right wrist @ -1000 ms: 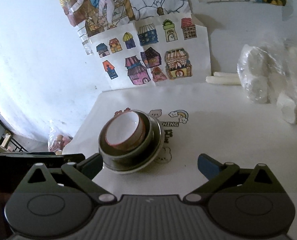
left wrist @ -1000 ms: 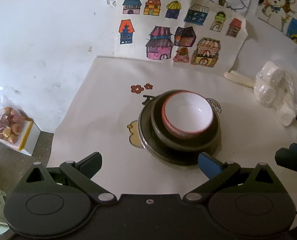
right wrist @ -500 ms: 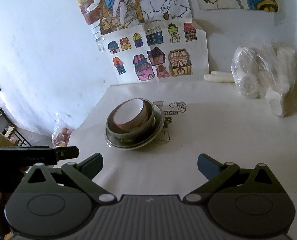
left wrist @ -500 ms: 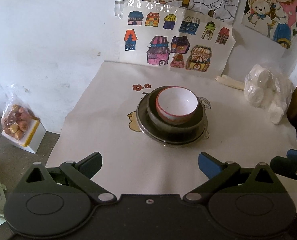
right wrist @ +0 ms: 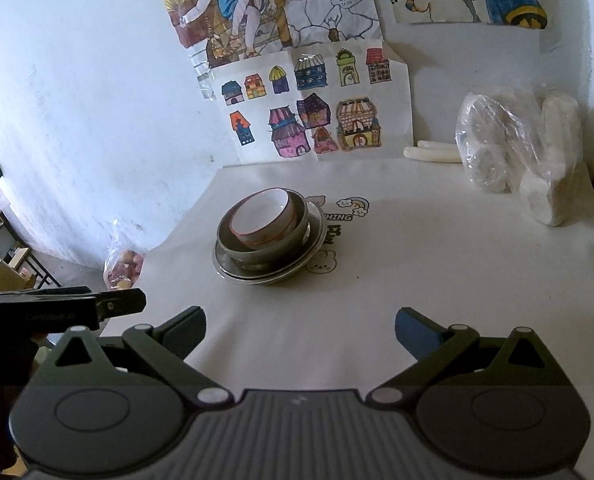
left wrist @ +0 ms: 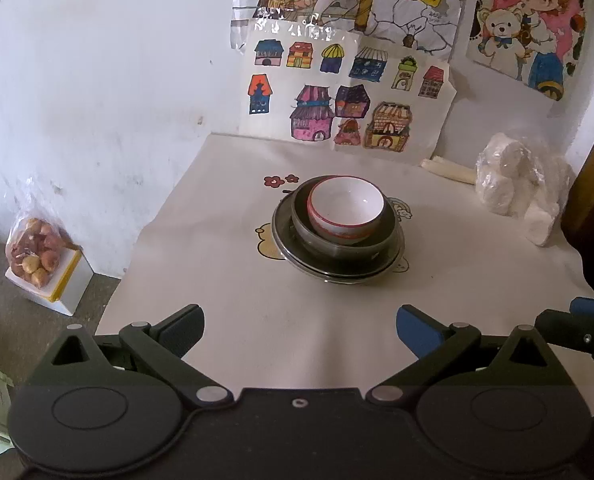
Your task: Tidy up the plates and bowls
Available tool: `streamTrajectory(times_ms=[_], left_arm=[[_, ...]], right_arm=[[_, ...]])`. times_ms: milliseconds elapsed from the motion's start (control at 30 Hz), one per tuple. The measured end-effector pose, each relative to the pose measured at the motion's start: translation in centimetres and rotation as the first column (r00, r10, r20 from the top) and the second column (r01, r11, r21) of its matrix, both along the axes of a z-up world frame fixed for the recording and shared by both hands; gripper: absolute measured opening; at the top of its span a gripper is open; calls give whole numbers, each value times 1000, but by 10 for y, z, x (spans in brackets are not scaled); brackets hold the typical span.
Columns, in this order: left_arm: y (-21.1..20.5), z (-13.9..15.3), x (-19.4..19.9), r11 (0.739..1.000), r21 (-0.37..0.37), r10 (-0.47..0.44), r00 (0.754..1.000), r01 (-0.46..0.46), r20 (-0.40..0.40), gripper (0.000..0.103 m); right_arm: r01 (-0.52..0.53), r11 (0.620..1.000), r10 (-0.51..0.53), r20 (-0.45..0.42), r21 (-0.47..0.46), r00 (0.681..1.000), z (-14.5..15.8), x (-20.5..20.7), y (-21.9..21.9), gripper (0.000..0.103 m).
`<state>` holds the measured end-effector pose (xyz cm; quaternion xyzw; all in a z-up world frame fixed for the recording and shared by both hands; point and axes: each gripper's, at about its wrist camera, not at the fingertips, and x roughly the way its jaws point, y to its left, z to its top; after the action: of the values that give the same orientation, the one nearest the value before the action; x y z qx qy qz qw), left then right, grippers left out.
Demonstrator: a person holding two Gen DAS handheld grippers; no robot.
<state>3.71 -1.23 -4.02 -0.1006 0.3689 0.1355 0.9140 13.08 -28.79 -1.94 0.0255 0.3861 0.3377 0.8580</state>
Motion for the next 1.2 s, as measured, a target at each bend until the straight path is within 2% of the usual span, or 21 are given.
streamTrajectory(times_ms=[1200], left_arm=[[2, 2, -9, 1000, 4, 3, 1000, -3, 10, 102]], right_arm=[[-12, 1000, 12, 13, 0, 1000, 2, -4, 9, 103]])
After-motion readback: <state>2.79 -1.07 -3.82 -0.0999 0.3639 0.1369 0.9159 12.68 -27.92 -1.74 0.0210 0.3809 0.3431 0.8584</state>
